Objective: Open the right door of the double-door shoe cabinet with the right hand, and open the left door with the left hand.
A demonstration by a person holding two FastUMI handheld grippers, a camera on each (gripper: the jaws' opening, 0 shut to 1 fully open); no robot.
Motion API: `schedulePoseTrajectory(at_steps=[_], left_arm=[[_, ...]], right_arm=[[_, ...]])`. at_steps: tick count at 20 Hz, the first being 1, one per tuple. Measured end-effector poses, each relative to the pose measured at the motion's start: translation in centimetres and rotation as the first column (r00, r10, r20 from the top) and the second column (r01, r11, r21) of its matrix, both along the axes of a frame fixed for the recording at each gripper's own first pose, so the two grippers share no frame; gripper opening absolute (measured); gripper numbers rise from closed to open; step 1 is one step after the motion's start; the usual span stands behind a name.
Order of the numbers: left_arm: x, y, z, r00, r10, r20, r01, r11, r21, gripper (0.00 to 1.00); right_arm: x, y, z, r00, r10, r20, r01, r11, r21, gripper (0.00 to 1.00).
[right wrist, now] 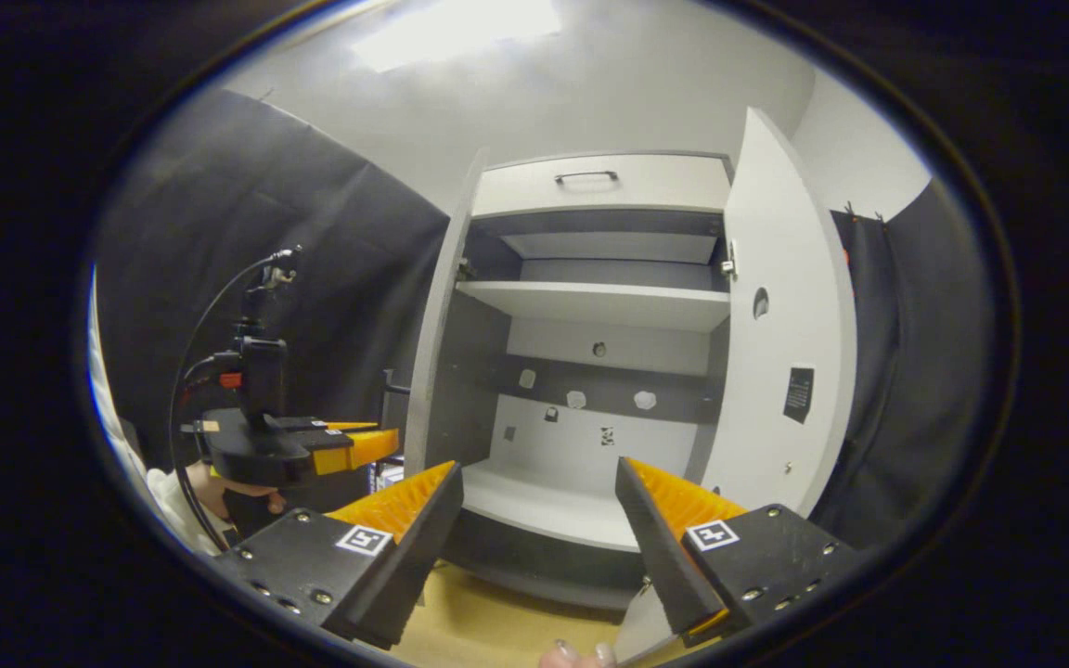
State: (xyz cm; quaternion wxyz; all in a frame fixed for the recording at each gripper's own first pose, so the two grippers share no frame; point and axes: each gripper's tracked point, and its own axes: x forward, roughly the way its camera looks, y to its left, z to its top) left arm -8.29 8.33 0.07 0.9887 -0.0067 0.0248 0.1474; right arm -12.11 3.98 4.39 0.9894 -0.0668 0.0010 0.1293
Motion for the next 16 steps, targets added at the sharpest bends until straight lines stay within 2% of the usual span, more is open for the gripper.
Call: schedulePoseTrajectory(at_steps=[4,10,16], left_arm=[[-2.0,2.0,0.3,0.999,0.046,0.006,-0.046,0.999,0.009,0.14],[-4.8,6.4,0.8,0.986,0.162,0.022,-0.163,0.986,0.03,0.05],[-6.4,10.0,0.9,0.984,0.179,0.015,-0.18,0.981,0.072,0.01]], right_arm=[[0.2,1.6,-0.2,0.999,0.032,0.0,-0.032,0.999,0.006,0.99],[0.6,3.1,0.0,0.998,0.058,0.018,-0.059,0.998,0.014,0.99],[1.2,3.9,0.4,0.997,0.071,0.039,-0.072,0.997,0.015,0.99]])
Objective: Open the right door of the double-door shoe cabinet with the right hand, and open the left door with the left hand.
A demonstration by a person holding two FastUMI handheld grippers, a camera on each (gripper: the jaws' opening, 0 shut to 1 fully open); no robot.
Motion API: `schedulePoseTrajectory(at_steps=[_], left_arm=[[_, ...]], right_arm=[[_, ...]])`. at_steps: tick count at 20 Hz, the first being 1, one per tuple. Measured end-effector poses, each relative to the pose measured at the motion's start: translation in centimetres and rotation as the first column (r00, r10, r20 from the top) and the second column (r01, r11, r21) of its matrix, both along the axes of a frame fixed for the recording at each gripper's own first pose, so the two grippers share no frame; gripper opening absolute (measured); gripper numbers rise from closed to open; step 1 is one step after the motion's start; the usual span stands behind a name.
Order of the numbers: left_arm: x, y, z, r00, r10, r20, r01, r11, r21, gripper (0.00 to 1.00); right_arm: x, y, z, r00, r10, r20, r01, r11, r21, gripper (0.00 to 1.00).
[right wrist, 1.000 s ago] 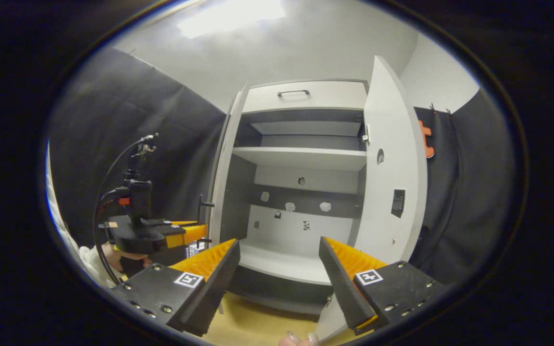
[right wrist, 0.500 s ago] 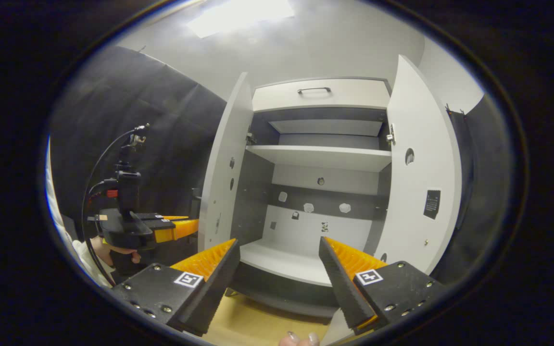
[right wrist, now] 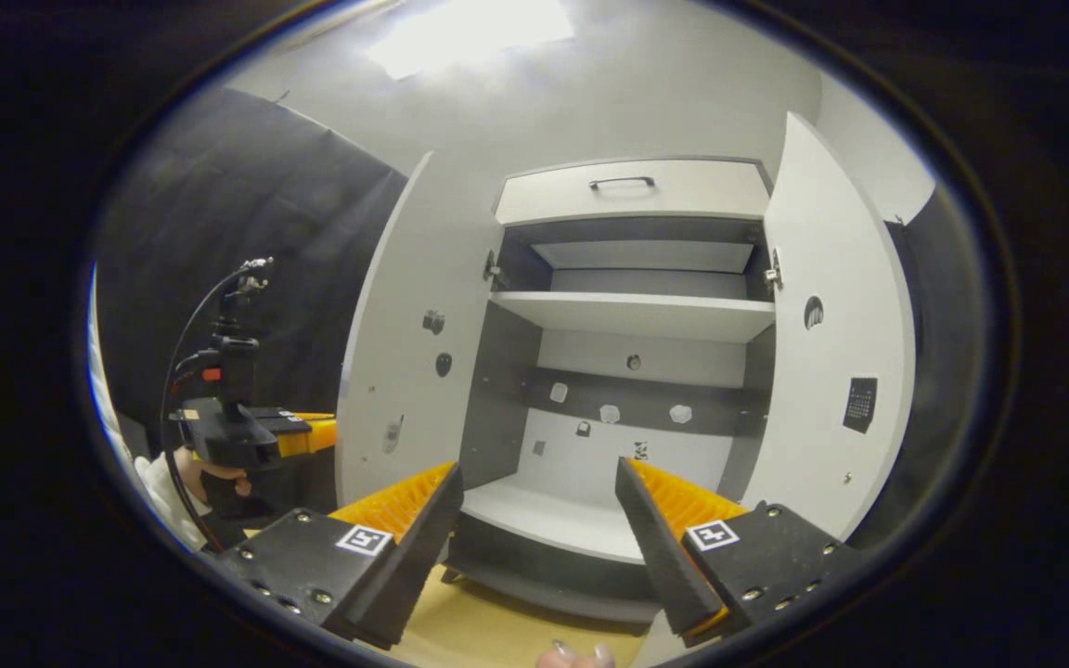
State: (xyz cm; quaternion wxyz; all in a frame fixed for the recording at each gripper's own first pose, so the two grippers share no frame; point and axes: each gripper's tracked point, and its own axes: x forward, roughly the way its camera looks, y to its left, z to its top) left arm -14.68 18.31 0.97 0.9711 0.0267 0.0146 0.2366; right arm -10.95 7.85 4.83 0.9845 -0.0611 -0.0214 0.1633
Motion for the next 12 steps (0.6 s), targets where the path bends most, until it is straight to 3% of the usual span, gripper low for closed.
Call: schedulePoseTrajectory(at_steps=[12], left_arm=[[-0.5,2.3,0.2,0.993,-0.114,0.024,0.115,0.993,-0.032,0.01]], right_arm=[[0.7,0.5,0.2,0.997,-0.066,0.049,0.068,0.997,-0.041,0.96]])
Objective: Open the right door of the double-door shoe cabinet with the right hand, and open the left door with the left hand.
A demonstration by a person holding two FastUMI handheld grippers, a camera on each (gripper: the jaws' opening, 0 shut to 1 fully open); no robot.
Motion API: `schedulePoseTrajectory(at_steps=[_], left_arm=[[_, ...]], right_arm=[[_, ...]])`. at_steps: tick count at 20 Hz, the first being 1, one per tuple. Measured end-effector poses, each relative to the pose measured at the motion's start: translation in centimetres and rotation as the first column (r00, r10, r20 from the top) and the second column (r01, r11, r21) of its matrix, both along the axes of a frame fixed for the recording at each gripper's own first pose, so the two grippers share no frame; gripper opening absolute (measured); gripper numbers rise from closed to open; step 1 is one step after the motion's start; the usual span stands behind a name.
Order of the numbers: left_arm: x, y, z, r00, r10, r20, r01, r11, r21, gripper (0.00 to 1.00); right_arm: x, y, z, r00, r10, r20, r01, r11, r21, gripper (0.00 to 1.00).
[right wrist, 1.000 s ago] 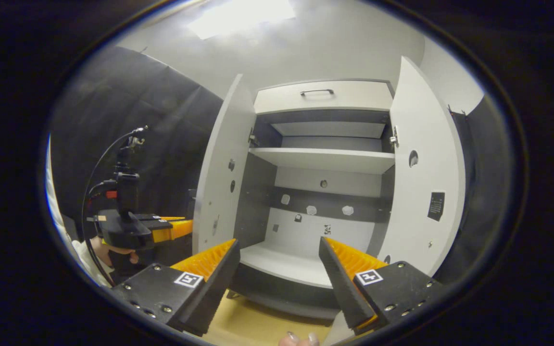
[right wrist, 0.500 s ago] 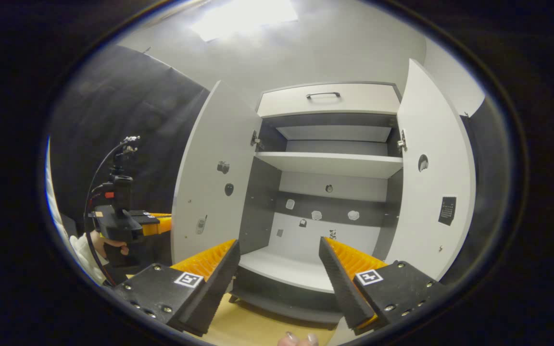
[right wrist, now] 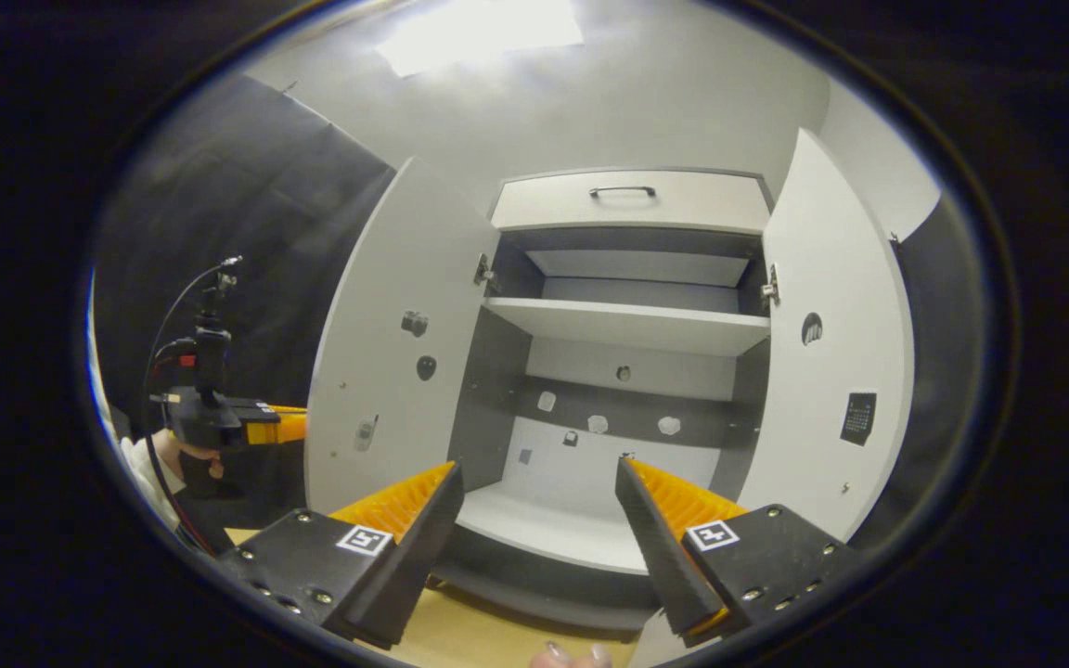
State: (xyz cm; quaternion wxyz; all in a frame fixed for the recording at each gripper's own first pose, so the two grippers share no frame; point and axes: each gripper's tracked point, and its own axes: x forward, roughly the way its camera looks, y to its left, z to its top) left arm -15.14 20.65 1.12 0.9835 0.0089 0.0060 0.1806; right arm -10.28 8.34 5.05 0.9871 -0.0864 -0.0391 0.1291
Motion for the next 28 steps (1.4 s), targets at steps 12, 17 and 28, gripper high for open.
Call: schedulePoseTrajectory(at_steps=[12,17,28], left_arm=[[-1.2,1.4,0.2,0.999,0.054,-0.004,-0.053,0.998,0.031,0.43],[-3.1,2.1,-0.3,0.994,0.096,-0.05,-0.091,0.992,0.093,0.89],[-8.2,-4.2,4.1,0.997,0.073,-0.002,-0.072,0.995,0.071,0.92]], right_arm=[[-0.6,0.8,-0.6,0.999,0.027,-0.025,-0.027,1.0,0.016,0.99],[-0.6,0.8,-0.4,0.999,0.042,-0.019,-0.041,0.999,0.032,0.99],[-0.5,1.1,-1.8,0.989,0.124,-0.078,-0.113,0.985,0.129,0.99]])
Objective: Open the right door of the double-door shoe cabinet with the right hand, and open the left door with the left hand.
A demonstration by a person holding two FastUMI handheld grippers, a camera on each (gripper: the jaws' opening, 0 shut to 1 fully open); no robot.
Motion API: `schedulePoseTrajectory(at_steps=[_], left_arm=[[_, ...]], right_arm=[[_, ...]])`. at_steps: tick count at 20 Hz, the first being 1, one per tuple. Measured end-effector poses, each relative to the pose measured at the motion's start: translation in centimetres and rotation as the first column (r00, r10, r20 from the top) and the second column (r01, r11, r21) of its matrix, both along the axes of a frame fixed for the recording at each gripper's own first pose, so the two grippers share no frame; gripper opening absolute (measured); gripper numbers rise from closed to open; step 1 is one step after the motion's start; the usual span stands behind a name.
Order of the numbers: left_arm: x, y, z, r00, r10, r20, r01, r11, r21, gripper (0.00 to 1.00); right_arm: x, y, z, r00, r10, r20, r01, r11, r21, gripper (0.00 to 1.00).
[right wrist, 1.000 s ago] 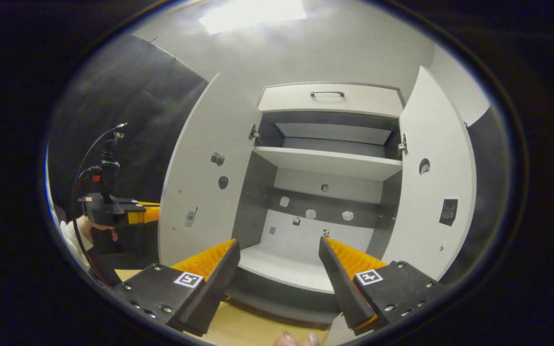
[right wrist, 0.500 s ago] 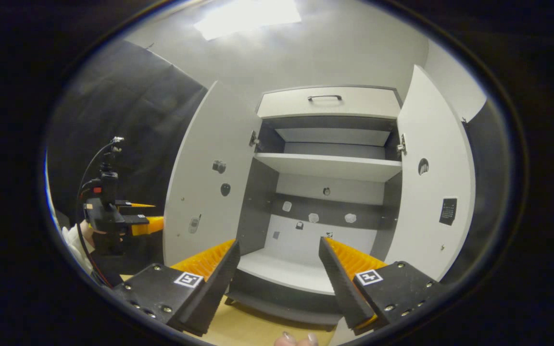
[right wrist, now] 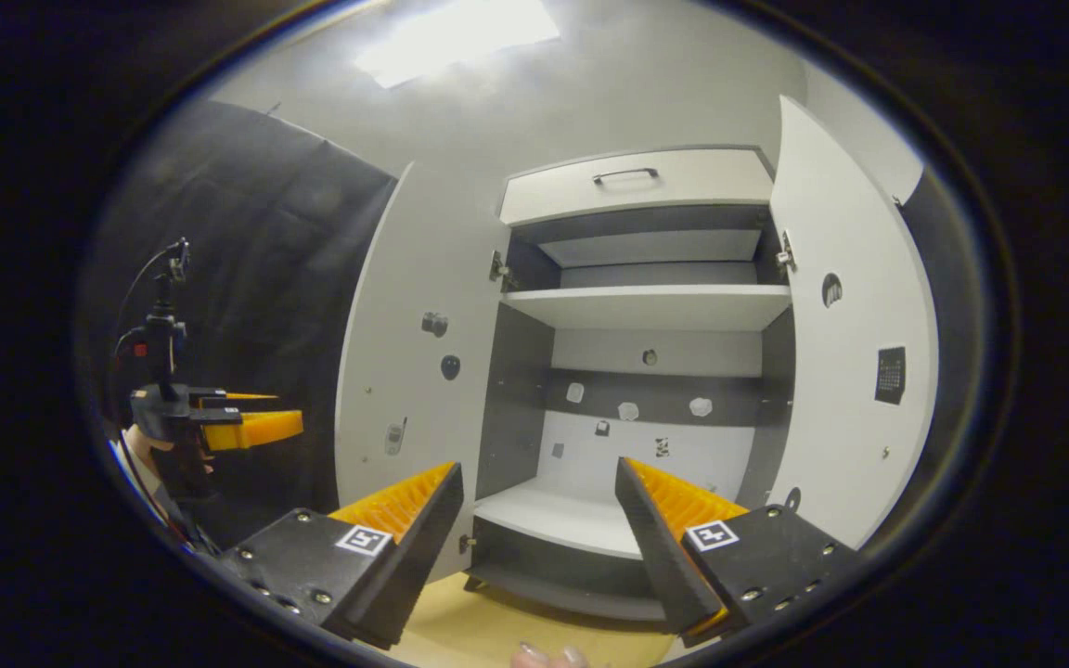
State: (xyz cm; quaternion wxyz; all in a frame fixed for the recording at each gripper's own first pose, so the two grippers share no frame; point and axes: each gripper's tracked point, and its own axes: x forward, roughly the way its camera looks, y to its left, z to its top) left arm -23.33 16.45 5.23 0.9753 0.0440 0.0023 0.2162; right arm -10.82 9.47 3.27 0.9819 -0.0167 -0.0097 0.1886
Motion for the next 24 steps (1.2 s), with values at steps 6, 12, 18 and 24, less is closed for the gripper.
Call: schedulePoseTrajectory(at_steps=[6,12,18,24], left_arm=[[3.9,-7.8,1.4,0.984,-0.174,0.042,0.176,0.983,-0.058,0.94],[10.0,-14.7,-0.2,0.929,-0.368,0.048,0.371,0.917,-0.145,0.96],[14.1,-18.8,-2.1,0.881,-0.47,0.051,0.469,0.859,-0.204,0.96],[15.8,-20.0,-3.3,0.876,-0.481,0.036,0.478,0.858,-0.187,0.96]], right_arm=[[-0.1,-3.2,-0.5,0.996,-0.084,-0.013,0.084,0.996,-0.003,0.99],[0.0,-5.8,-1.5,0.992,-0.111,-0.067,0.111,0.994,-0.004,0.99],[0.0,-6.9,-2.2,0.992,-0.098,-0.077,0.098,0.995,-0.004,0.99],[0.5,-7.6,-0.8,0.995,-0.095,-0.006,0.095,0.995,0.025,0.99]])
